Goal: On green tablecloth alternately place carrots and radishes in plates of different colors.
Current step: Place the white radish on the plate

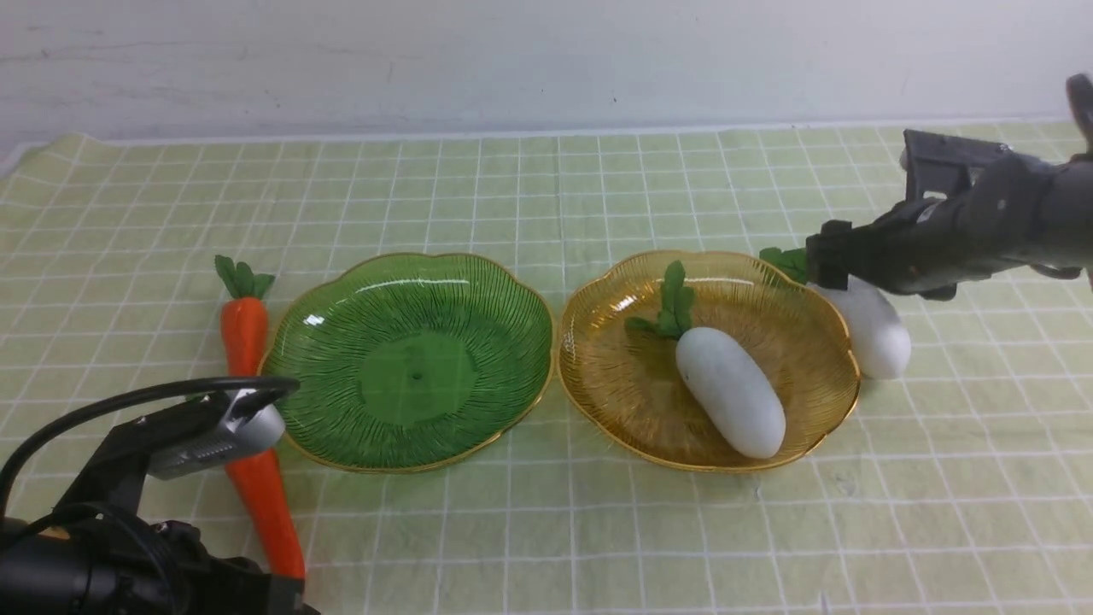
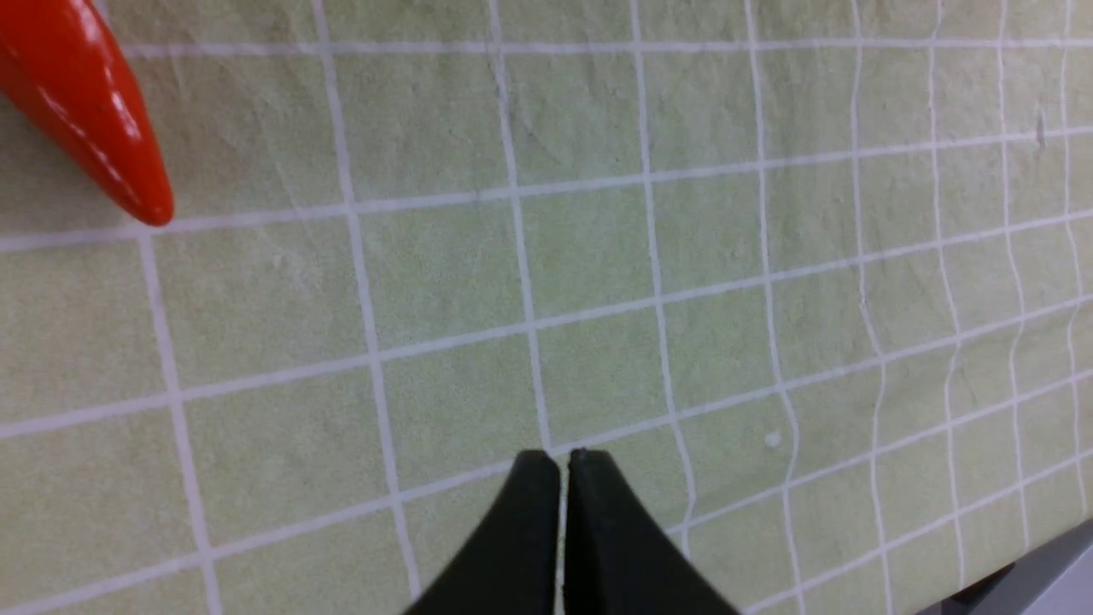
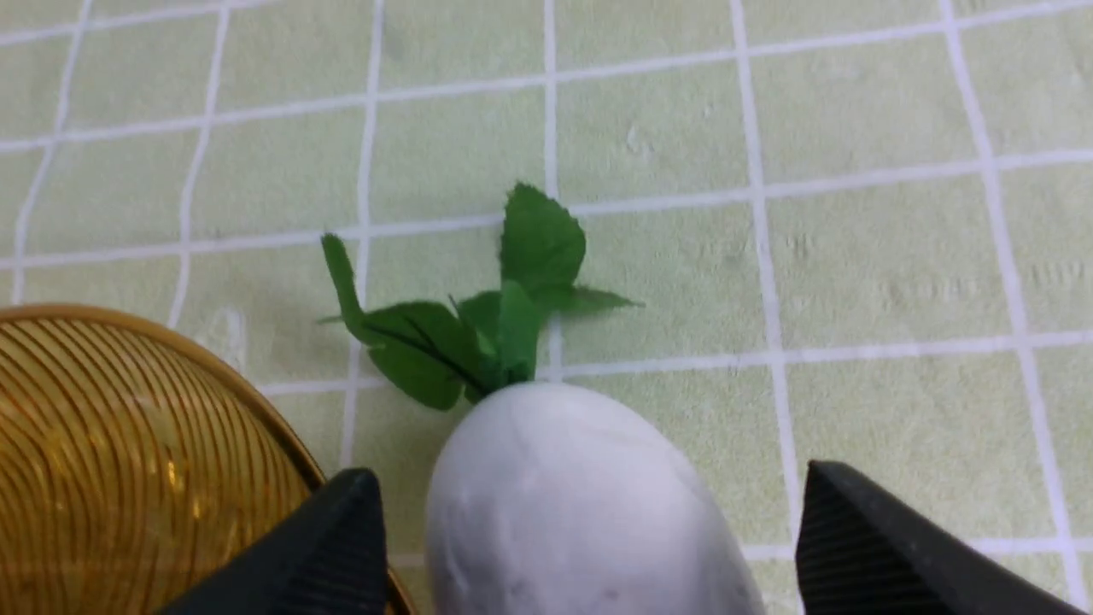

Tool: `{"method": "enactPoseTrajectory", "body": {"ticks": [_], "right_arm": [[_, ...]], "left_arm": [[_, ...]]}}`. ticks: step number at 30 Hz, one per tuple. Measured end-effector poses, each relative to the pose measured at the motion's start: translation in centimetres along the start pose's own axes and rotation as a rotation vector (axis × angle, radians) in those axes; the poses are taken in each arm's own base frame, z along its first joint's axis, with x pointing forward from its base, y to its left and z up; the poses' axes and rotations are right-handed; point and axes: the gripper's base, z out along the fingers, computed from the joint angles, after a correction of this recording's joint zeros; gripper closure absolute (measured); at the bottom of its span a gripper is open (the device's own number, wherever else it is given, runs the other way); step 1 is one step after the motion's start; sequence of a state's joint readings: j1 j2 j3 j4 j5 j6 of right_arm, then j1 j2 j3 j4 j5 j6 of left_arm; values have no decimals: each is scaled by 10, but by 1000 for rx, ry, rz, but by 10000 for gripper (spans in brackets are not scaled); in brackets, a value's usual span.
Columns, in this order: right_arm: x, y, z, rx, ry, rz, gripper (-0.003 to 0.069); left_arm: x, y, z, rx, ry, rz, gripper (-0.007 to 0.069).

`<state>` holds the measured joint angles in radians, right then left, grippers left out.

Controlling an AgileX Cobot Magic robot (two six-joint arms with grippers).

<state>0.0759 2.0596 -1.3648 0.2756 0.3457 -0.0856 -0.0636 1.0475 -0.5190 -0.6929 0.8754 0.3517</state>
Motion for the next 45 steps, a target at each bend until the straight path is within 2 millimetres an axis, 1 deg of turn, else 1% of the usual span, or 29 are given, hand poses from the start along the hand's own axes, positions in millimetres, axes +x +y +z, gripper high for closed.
{"method": "enactPoseTrajectory", "body": {"ticks": [3, 7, 15, 20, 26, 29, 33, 39, 45], "right_arm": [[4, -1, 6, 2, 14, -10, 71], [3, -1, 7, 3, 8, -33, 76], [3, -1, 7, 3, 9, -43, 151], [3, -1, 5, 2, 12, -44, 167], [-3, 1, -3, -2, -4, -46, 169], [-6, 2, -6, -4, -14, -47, 151], [-6, 2, -6, -4, -14, -47, 131], [-7, 1, -5, -3, -21, -43, 127], [-6, -5, 1, 9, -42, 40, 127]], "left_arm": [[0, 0, 0, 0, 0, 0, 629], [0, 0, 0, 0, 0, 0, 629], [0, 0, 0, 0, 0, -2, 629], [0, 0, 0, 0, 0, -3, 629], [0, 0, 0, 0, 0, -3, 629], [0, 0, 0, 1, 1, -3, 629], [0, 0, 0, 1, 1, -3, 629], [0, 0, 0, 1, 1, -3, 629], [0, 0, 0, 1, 1, -3, 629]]}}
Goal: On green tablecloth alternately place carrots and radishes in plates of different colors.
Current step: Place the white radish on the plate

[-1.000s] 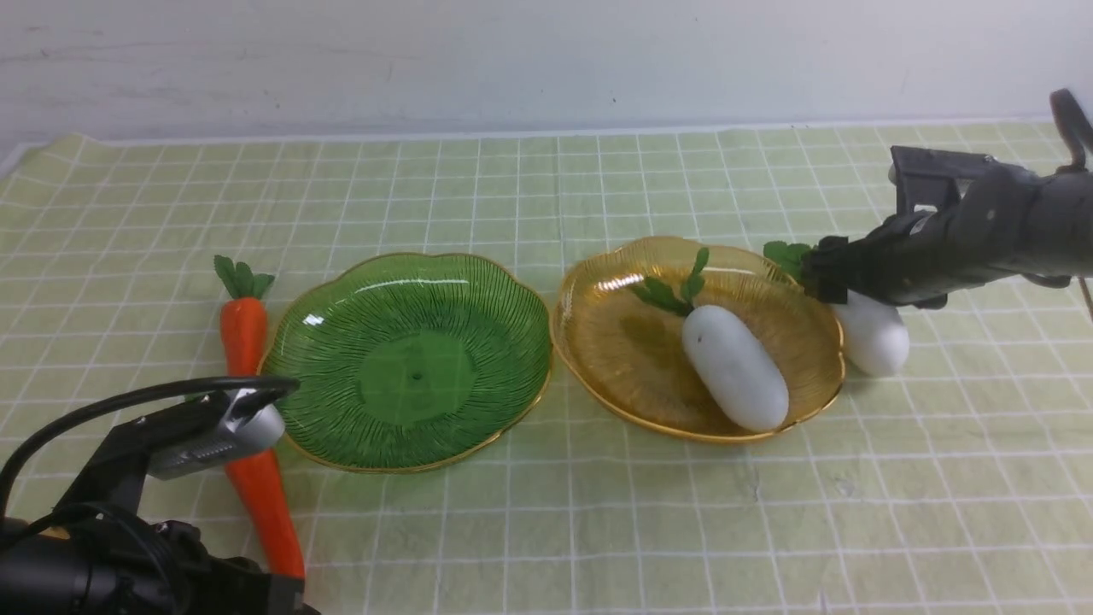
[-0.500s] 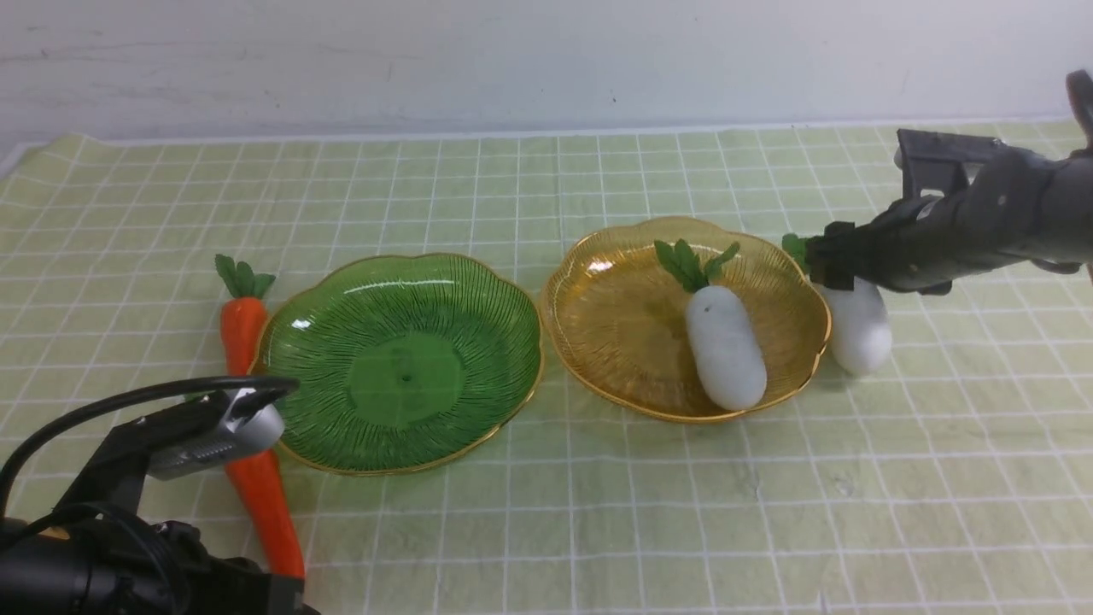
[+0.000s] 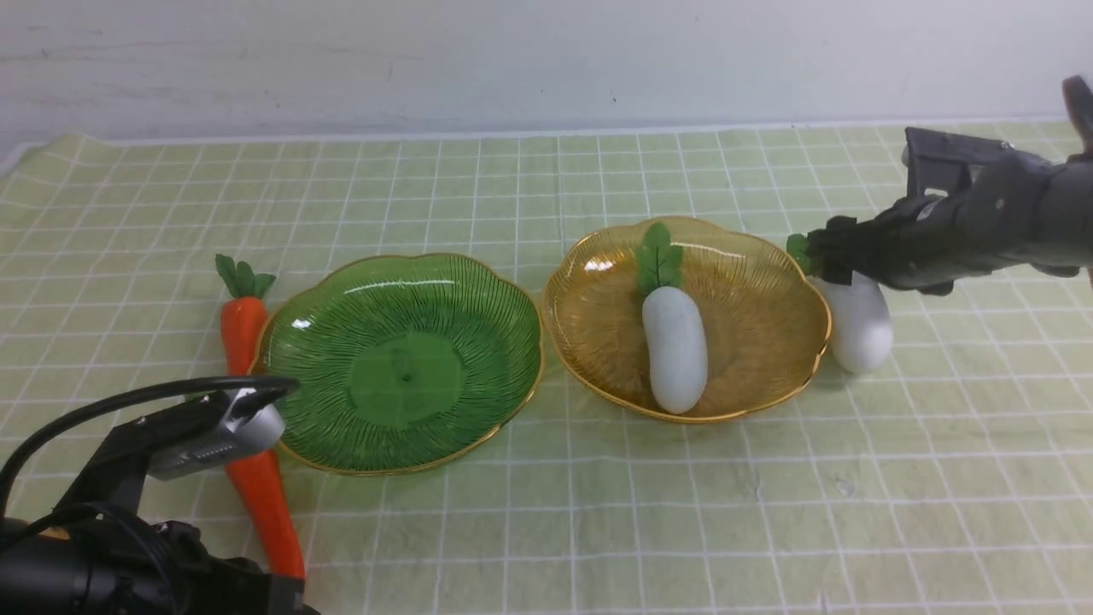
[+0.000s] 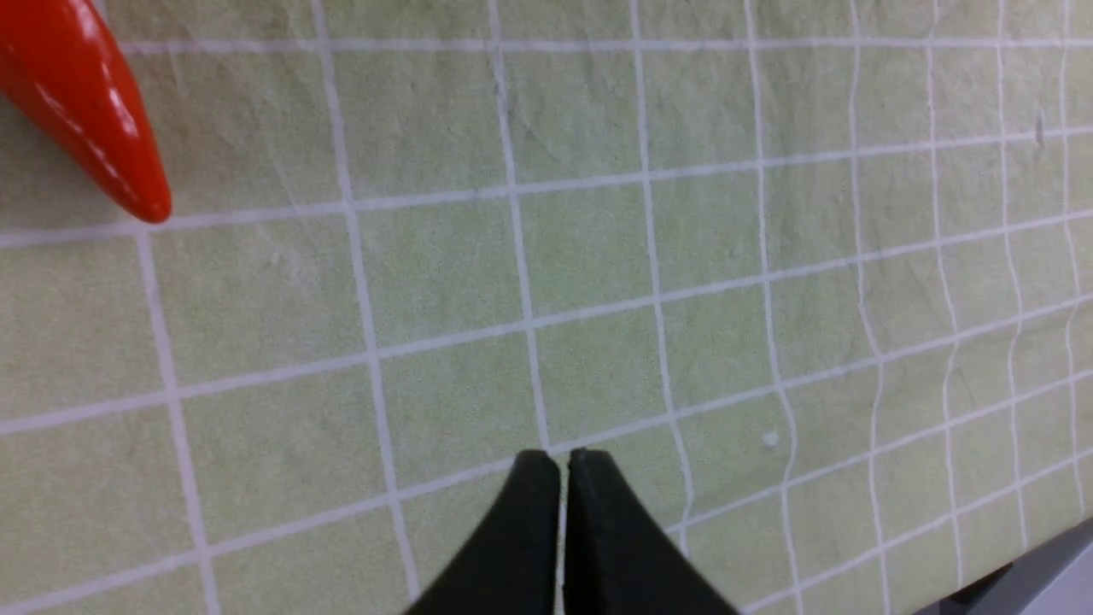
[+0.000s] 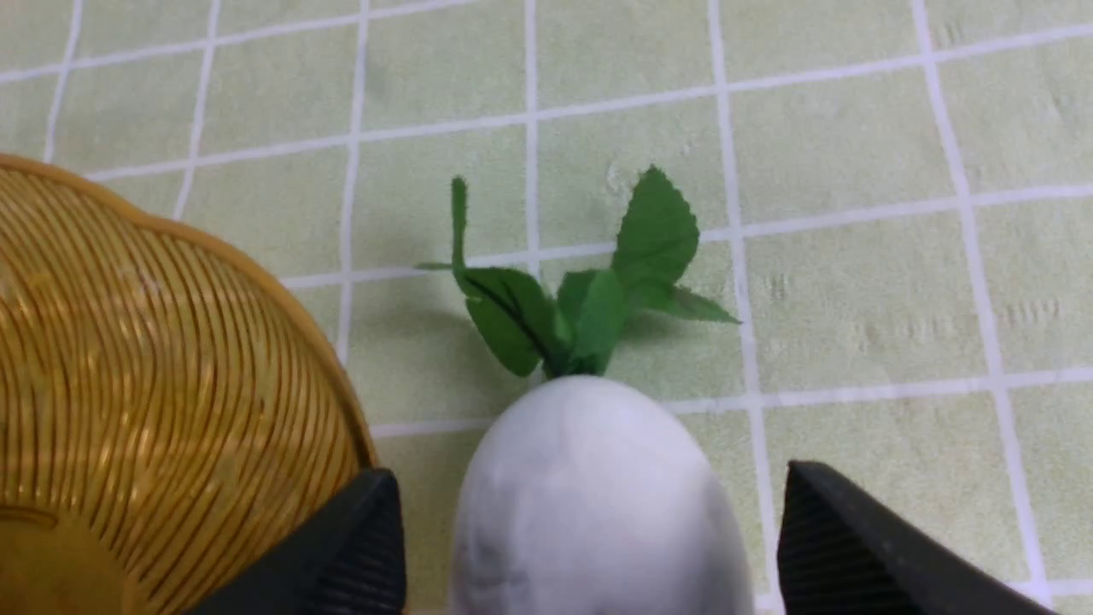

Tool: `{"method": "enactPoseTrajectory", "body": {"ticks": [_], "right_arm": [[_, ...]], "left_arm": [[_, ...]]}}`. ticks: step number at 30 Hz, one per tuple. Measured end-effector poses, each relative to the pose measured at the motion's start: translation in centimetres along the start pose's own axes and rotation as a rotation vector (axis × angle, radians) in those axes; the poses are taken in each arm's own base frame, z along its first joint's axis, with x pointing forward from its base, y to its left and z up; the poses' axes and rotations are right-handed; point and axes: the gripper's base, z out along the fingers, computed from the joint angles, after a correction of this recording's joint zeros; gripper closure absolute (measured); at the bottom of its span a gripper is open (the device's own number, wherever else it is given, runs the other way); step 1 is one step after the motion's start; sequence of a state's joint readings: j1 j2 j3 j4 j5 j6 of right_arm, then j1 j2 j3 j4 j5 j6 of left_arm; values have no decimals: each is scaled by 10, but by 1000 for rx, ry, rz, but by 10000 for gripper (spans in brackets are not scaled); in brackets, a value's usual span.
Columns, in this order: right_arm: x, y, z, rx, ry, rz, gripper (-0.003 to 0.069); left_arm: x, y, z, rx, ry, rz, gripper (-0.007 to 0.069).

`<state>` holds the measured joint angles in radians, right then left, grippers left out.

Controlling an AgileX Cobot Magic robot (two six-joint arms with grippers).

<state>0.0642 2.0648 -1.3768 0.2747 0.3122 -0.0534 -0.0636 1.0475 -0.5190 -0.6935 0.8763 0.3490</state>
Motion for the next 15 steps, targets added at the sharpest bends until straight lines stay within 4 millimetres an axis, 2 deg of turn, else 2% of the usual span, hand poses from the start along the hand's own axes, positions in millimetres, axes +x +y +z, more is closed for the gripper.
{"method": "enactPoseTrajectory", "body": {"ticks": [11, 14, 15], "right_arm": [[7, -5, 10, 10, 26, 23, 130], [9, -6, 13, 11, 34, 23, 161], [9, -6, 12, 11, 36, 22, 213]], "left_arm": [[0, 0, 0, 0, 0, 0, 629], [0, 0, 0, 0, 0, 0, 629], [0, 0, 0, 0, 0, -1, 629]]}}
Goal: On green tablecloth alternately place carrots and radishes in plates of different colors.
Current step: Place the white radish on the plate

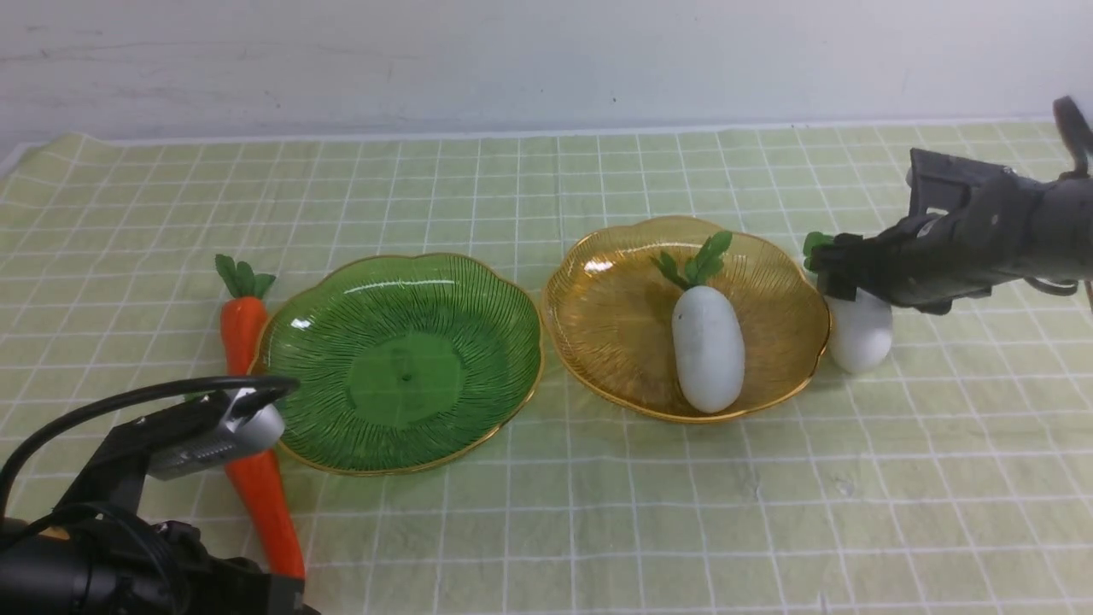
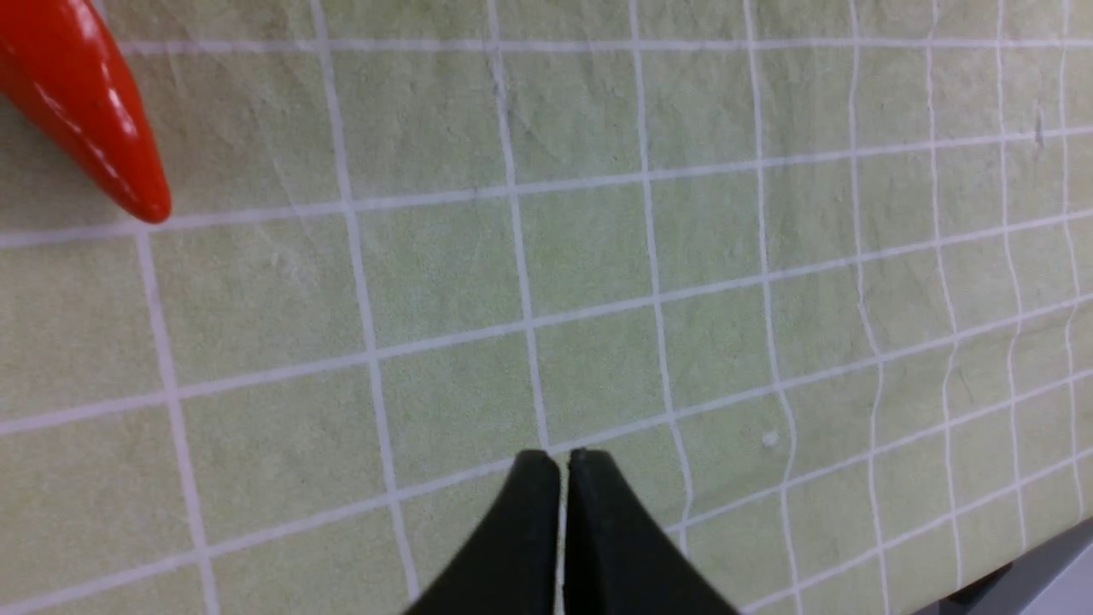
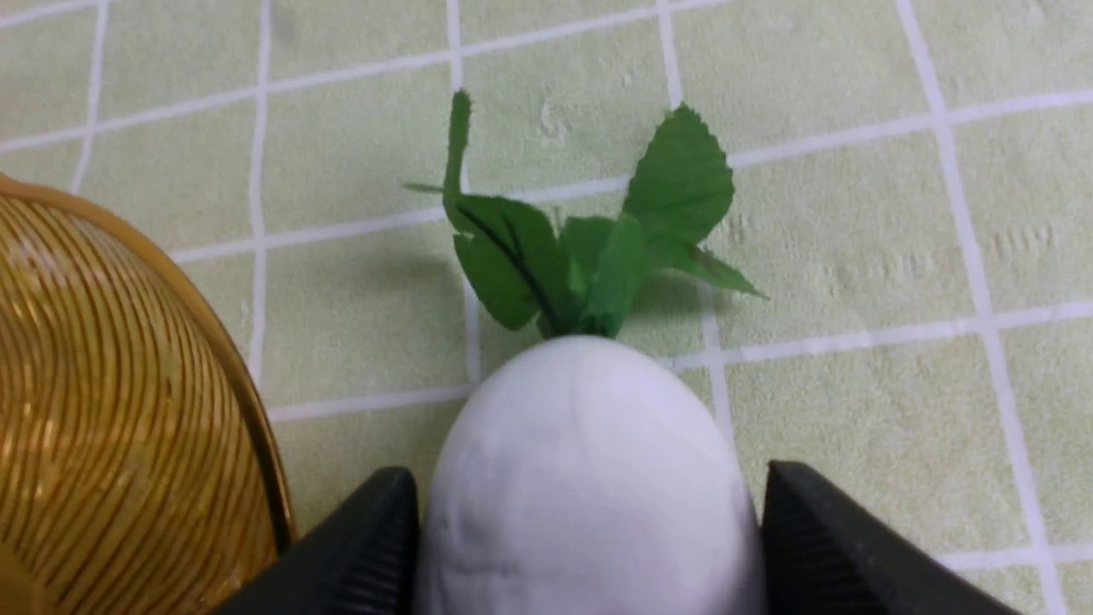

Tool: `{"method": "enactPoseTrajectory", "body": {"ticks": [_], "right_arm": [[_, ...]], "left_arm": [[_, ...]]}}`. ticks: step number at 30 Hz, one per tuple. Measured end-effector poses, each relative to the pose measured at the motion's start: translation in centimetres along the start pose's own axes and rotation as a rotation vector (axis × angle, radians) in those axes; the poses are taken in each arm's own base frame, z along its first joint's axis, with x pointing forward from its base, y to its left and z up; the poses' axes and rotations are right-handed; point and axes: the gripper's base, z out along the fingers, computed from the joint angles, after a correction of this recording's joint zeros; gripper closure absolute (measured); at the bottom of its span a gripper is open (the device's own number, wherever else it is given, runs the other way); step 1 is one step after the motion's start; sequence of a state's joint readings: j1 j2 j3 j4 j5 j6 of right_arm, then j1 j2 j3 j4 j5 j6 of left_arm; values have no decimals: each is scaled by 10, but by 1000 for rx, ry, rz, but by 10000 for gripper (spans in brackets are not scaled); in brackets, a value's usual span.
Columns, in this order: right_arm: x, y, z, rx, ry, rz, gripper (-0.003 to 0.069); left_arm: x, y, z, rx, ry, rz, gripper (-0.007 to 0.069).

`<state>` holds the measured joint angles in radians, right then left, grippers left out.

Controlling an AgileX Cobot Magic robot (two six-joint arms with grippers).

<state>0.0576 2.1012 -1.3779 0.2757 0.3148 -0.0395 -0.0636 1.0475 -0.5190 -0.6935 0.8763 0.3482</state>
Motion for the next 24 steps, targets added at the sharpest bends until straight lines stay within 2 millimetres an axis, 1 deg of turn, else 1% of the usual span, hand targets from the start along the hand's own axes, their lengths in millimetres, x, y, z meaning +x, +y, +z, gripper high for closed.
{"method": "enactPoseTrajectory", "body": {"ticks": [2, 4, 7, 9, 10, 13, 14, 15, 16, 17, 18, 19, 20, 21, 23, 24], "right_arm": [[-1, 0, -1, -2, 3, -7, 214], [-5, 2, -7, -8, 22, -23, 214], [-16, 3, -24, -19, 35, -49, 214], [-25, 4, -40, -27, 40, -67, 214], [-34, 6, -55, -34, 27, -84, 214], [-50, 11, -90, -55, -13, -92, 214], [-56, 17, -109, -75, -34, -93, 214], [-58, 22, -120, -90, -47, -97, 214], [-59, 24, -122, -93, -49, -97, 214], [-60, 34, -131, -115, -64, -120, 214], [-58, 44, -132, -133, -66, -144, 214], [-57, 48, -131, -141, -63, -157, 214], [-52, 58, -125, -155, -52, -179, 214], [-52, 59, -124, -157, -48, -182, 214], [-42, 75, -106, -176, -33, -209, 214], [-40, 77, -101, -179, -27, -213, 214]], "left_arm": [[0, 0, 0, 0, 0, 0, 629], [0, 0, 0, 0, 0, 0, 629], [0, 0, 0, 0, 0, 0, 629], [0, 0, 0, 0, 0, 0, 629], [0, 0, 0, 0, 0, 0, 629], [0, 0, 0, 0, -1, 0, 629], [0, 0, 0, 0, -1, 0, 629], [0, 0, 0, 0, -1, 0, 629], [0, 0, 0, 0, -1, 0, 629], [0, 0, 0, -1, -2, 0, 629], [0, 0, 0, -1, -2, 0, 629], [0, 0, 0, -1, -2, 0, 629], [0, 0, 0, -1, -2, 0, 629], [0, 0, 0, -1, -2, 0, 629], [0, 0, 0, -1, -2, 0, 629], [0, 0, 0, -1, -2, 0, 629]]}}
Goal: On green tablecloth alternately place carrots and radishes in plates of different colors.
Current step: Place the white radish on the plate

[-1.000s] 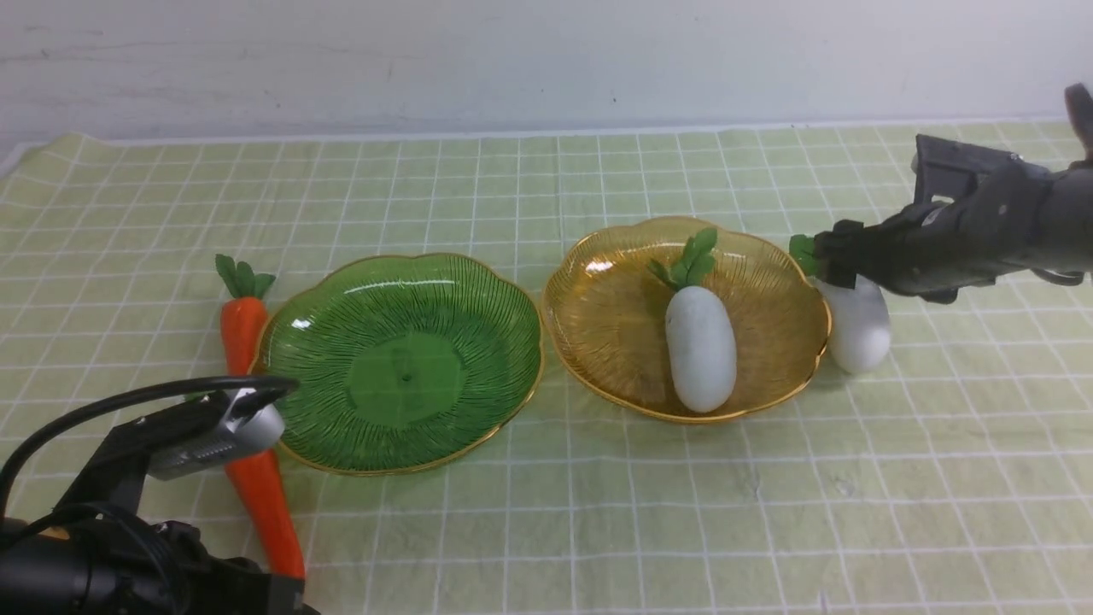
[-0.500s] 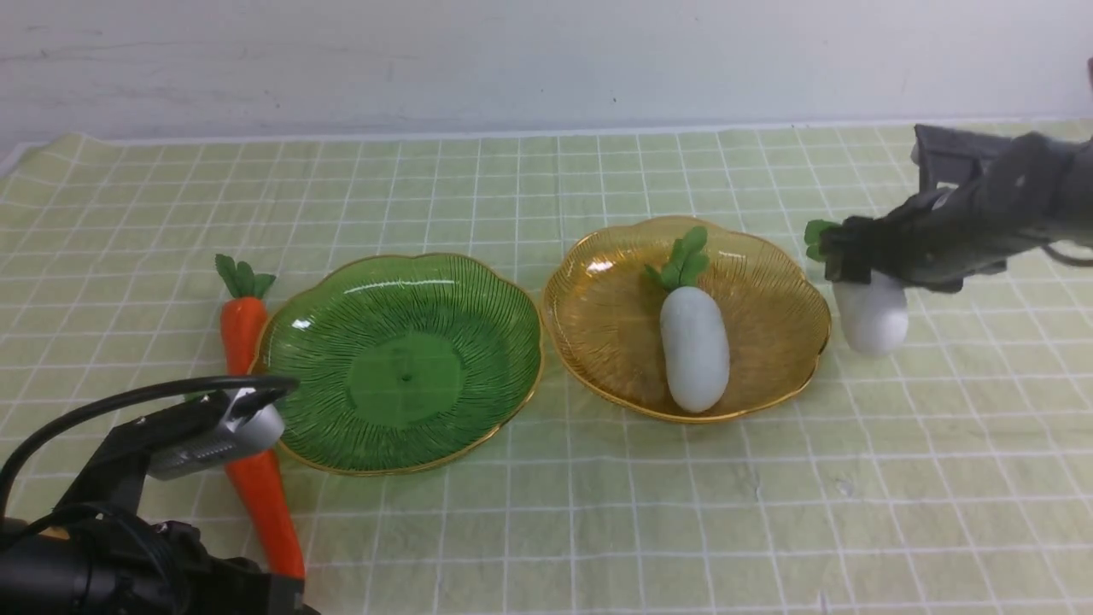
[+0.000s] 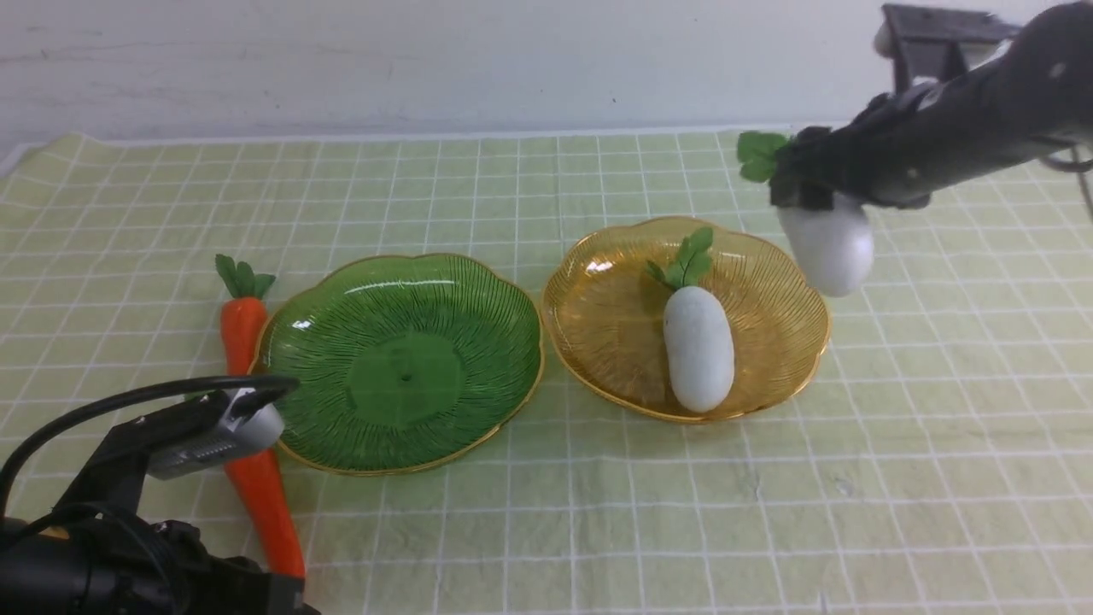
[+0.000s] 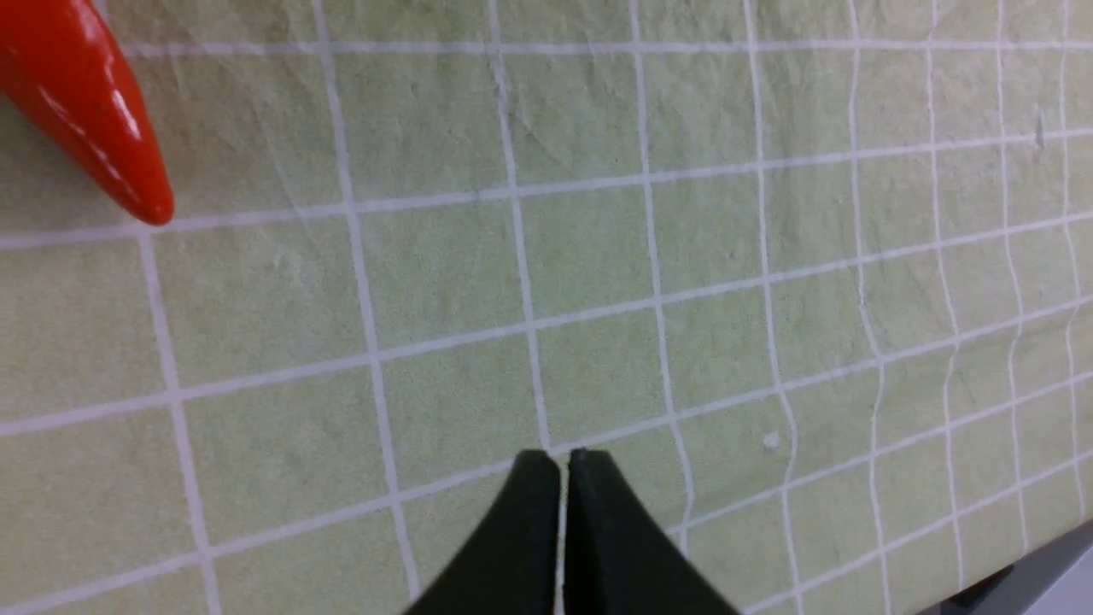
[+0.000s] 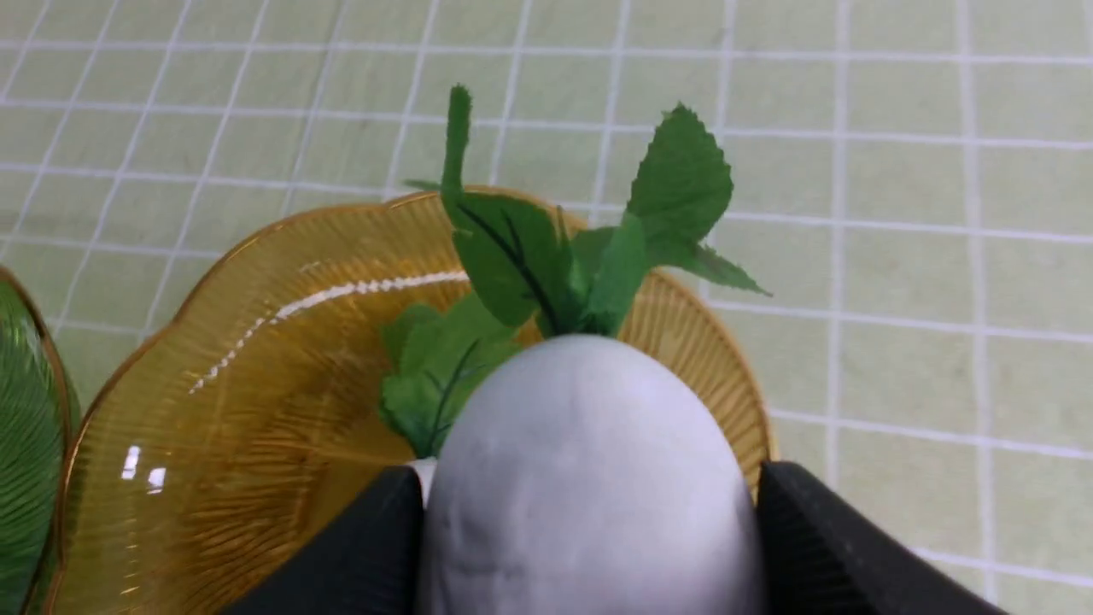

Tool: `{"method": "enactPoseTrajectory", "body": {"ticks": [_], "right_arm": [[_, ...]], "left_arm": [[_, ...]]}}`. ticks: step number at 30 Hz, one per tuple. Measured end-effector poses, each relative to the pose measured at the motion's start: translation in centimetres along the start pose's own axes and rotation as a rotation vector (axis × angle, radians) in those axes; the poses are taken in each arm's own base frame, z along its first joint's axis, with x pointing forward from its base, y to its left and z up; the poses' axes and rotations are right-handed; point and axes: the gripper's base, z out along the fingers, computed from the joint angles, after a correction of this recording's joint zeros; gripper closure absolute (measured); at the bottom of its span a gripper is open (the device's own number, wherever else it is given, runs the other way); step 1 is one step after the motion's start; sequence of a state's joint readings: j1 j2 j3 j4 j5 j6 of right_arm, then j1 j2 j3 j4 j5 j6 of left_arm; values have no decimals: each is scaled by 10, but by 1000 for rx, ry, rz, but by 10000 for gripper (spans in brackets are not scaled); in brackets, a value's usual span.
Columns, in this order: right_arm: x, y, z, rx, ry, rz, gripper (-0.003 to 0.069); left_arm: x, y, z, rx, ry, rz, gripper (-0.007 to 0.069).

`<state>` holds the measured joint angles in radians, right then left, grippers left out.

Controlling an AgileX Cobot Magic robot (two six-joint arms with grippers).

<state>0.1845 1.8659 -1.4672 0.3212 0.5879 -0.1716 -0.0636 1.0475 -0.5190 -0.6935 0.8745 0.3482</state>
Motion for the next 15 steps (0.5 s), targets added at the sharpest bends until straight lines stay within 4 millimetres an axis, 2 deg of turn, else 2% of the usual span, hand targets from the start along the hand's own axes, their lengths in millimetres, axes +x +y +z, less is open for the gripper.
{"method": "enactPoseTrajectory", "body": {"ticks": [3, 4, 5, 7, 10, 15], "right_arm": [[16, 8, 30, -12, 62, -12, 214], [16, 8, 30, -12, 62, -12, 214], [26, 11, 44, -17, 105, -10, 214], [34, 13, 54, -25, 145, -6, 214], [41, 17, 60, -35, 193, -7, 214], [52, 23, 58, -63, 308, -4, 214]], "left_arm": [[0, 0, 0, 0, 0, 0, 629], [0, 0, 0, 0, 0, 0, 629], [0, 0, 0, 0, 0, 0, 629], [0, 0, 0, 0, 0, 0, 629], [0, 0, 0, 0, 0, 0, 629], [0, 0, 0, 0, 0, 0, 629]]}}
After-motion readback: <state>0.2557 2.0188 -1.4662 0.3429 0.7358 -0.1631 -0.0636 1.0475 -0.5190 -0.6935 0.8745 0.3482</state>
